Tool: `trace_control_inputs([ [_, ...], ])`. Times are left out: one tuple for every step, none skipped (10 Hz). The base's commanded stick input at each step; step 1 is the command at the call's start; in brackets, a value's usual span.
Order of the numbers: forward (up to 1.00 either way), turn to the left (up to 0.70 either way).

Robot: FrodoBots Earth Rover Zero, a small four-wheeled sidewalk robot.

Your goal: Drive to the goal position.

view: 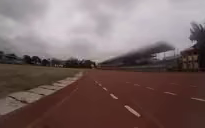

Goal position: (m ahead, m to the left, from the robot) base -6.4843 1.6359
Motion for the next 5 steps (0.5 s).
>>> trace_control_inputs([
  [-0.70, 0.00],
  [-0.70, 0.00],
  [-0.70, 0.00],
  [-0.70, 0.00],
  [-0.70, 0.00],
])
